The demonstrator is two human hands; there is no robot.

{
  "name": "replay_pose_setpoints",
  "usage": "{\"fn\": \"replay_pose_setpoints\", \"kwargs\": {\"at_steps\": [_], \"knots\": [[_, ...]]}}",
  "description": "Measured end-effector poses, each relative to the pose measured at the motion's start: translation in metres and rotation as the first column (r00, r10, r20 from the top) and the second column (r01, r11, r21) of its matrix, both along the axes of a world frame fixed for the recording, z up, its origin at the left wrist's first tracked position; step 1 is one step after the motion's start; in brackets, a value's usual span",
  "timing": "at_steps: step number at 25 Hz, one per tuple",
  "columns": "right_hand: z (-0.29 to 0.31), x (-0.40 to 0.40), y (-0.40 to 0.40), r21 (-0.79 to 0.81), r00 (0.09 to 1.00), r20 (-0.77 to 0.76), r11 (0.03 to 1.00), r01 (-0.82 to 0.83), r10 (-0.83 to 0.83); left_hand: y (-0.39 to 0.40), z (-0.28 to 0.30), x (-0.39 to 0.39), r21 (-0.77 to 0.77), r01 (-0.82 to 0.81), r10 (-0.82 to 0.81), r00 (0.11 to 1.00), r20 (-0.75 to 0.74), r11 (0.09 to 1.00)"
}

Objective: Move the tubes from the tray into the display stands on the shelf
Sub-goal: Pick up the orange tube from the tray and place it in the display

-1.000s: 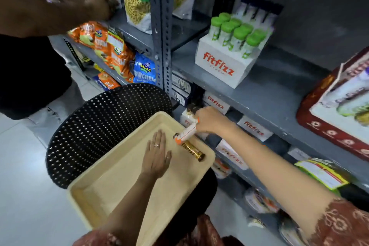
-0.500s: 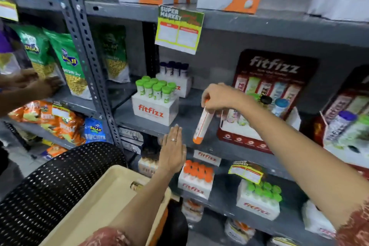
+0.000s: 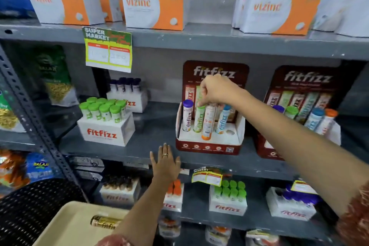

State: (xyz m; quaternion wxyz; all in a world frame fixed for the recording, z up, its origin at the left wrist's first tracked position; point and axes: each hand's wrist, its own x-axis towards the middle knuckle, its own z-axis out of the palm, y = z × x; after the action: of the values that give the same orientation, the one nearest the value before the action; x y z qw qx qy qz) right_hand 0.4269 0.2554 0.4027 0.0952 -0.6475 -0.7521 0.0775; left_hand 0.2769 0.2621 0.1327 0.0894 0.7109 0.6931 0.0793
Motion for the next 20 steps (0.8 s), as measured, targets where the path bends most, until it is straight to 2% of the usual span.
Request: {"fn": "replay_pose_setpoints", "kwargs": {"at_steps": [4,10,17,20], "knots": [[0.002,0.014,0.006,-0.026,0.999,-0.041,0.999,0.024,-0.025,-0.002,-0.003,0.0,0.04,-0.01,0.01,1.0,-0.005,0.999],[0.006,0.035,0.007,-0.063,0.993,-0.018,0.991,0.117,-0.118,-0.001,-0.005,-0.001,0.035,-0.009,0.009,1.0,-0.011,0.999],[-0.017,0.061,0.016,0.034,0.964,-0.046,0.964,0.264,-0.263,0.0,-0.007,0.0,0.049,-0.005,0.006,0.999,-0.032,0.999],[-0.031,0.069,0.02,0.05,0.961,-0.06,0.96,0.274,-0.271,0.0,-0.008,0.0,0.05,0.002,0.0,0.999,-0.035,0.999]]}}
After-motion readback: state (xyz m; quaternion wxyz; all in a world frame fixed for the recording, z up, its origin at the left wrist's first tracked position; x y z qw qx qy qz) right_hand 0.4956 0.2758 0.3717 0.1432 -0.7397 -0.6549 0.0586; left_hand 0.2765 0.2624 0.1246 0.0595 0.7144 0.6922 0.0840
